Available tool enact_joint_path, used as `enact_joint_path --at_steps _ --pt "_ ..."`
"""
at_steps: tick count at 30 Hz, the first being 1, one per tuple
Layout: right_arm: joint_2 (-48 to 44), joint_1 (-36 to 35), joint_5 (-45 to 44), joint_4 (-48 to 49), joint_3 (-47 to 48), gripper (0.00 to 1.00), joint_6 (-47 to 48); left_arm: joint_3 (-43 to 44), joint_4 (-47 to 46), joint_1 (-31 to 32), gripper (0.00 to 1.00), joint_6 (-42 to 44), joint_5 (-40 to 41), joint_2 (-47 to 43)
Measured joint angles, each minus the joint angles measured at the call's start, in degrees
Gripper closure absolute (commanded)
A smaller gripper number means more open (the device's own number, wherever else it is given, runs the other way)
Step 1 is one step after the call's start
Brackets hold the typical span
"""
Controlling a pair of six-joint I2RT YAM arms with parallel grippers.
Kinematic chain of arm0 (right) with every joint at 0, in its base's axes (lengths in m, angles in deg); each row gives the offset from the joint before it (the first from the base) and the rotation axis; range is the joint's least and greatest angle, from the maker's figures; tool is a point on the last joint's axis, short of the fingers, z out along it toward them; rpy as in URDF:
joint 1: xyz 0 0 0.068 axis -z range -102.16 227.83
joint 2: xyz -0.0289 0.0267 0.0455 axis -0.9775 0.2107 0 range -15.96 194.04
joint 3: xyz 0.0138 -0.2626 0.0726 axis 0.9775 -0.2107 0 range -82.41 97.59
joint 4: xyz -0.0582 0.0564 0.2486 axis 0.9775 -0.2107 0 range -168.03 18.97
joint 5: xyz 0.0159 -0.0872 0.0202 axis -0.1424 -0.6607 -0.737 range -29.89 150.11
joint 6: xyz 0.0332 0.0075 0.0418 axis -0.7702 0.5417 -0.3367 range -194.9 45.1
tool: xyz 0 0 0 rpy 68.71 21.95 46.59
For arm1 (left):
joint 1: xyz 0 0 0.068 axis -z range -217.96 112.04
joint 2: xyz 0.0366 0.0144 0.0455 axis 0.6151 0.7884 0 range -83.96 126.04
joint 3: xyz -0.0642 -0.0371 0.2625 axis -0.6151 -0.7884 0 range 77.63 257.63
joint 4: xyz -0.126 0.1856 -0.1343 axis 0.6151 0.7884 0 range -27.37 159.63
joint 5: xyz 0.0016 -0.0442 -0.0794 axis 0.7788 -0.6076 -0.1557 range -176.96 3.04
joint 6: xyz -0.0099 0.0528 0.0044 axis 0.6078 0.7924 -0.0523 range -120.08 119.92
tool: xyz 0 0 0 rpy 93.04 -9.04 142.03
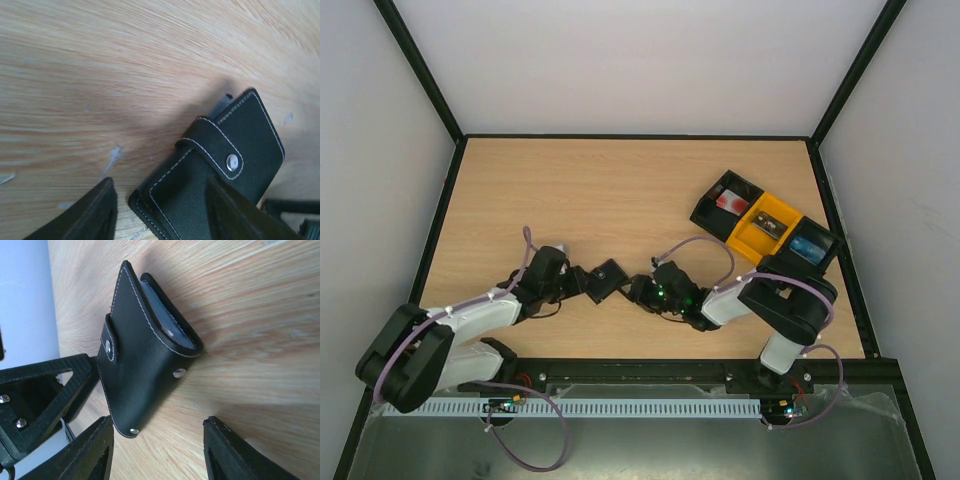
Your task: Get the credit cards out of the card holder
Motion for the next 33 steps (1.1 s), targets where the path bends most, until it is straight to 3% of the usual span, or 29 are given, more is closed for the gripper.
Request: enact_joint_path --at_steps 3,10,14,19,23,25,30,33 --pt "2.49 -0.13 -0.11 3.34 0.66 0.51 -0.87 -0.37 -2.43 0.33 0.64 -0.02 -2.36 1.46" --pt "5.25 -0.33 -0.37 7.48 1.14 0.57 -1.73 -2.40 -8.59 2.91 0.75 -2.34 -6.23 3.72" --pt "5.64 -0.37 -0.63 7.67 1.16 0.68 -1.66 -2.67 -11.10 3.93 0.78 -3.87 -6.97 5.31" --pt "5.20 -0.37 -2.27 6.86 -0.02 0.96 -1.75 -2.97 -12.79 5.97 0.80 -5.51 -7.76 6.10" --pt "1.64 -0.48 -3.43 6.21 -1.64 0.98 -0.94 -3.26 -13.25 7.28 0.80 -6.78 -8.24 5.99" --pt "-0.37 -0.52 -3.91 5.42 -1.88 0.98 -0.04 -3.72 -13.92 7.69 0.77 -7.69 -8.63 5.33" --pt "-3.06 -0.61 -4.72 1.97 -2.21 0.98 2.29 -4.37 -12.98 9.51 0.55 -9.64 -9.88 0.17" --pt "-5.09 -0.63 -4.94 -2.10 -2.12 0.98 4.52 -4.09 -9.14 9.94 0.50 -9.22 -8.59 -5.92"
